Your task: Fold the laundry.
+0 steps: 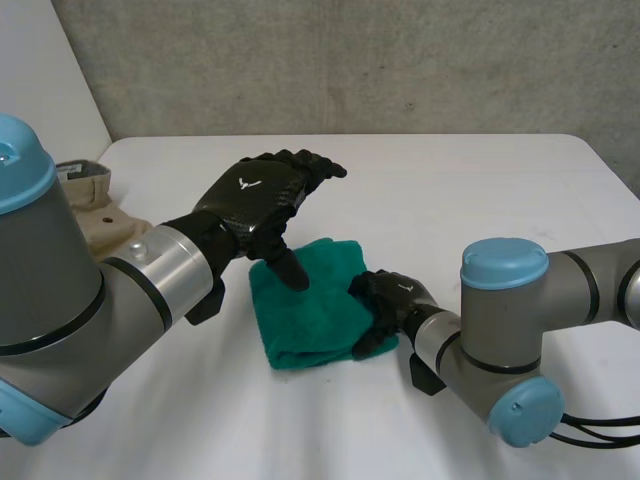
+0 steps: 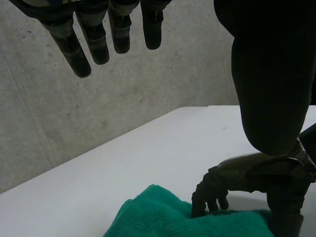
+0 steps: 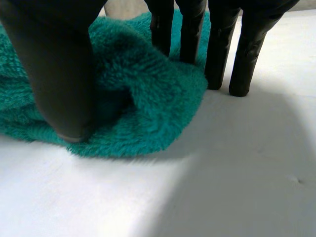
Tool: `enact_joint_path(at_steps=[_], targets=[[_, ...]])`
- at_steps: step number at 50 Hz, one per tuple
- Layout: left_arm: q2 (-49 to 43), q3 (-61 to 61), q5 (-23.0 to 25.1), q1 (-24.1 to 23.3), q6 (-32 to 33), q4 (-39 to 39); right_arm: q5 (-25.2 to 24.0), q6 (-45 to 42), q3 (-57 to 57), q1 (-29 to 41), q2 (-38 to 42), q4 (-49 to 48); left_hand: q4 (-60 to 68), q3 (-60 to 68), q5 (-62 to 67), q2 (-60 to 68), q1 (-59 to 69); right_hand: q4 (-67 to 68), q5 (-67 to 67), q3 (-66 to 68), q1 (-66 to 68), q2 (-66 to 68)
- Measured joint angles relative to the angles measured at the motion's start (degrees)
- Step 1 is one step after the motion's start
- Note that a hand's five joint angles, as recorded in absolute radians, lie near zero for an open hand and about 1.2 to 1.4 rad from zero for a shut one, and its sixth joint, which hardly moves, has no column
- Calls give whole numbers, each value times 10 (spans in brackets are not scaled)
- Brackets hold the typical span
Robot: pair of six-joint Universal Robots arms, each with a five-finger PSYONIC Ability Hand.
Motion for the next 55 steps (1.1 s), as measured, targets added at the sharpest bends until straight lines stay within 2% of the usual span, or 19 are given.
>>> enact_joint_path(at_steps=[3,4,8,10,12,14,25,27,33,43,45,50,55], targets=[[0,0,0,0,0,0,1,-1,-9,1,7,-3,0,0,0,0,0,46,62,43,41,65],[0,0,0,0,0,0,1,-1,-13,0,9,-3,0,0,0,0,0,97,137,82,80,120],[0,0,0,1,0,0,2,-4,-24,0,13,-5,0,0,0,0,0,180,276,150,171,221],[0,0,0,1,0,0,2,-6,-29,0,14,-6,0,0,0,0,0,193,289,149,186,236],[0,0,0,1,0,0,3,-9,-38,-2,14,-9,0,0,0,0,0,280,300,158,221,269],[0,0,0,1,0,0,3,-16,-53,-3,14,-10,0,0,0,0,0,313,300,271,247,296],[-3,3,-1,3,0,0,-11,-97,-142,-41,39,-4,0,0,0,0,0,316,305,304,258,302],[-5,4,-1,3,0,1,-21,-154,-217,-86,80,12,0,0,0,0,0,316,307,304,258,302],[-14,7,-4,3,1,3,-26,-206,-351,-160,156,43,0,0,0,0,0,316,308,304,258,302],[-40,16,-25,2,1,4,-20,-218,-580,-297,276,94,0,0,0,0,0,316,309,304,264,307],[-44,17,-27,1,1,4,-19,-218,-596,-308,285,97,0,0,0,0,0,316,309,304,264,307],[-54,21,-29,-1,1,4,17,-229,-673,-370,329,101,0,0,0,0,0,316,309,304,264,307],[-62,23,-29,-2,1,4,60,-259,-701,-411,356,99,0,0,0,0,0,316,309,304,264,307]])
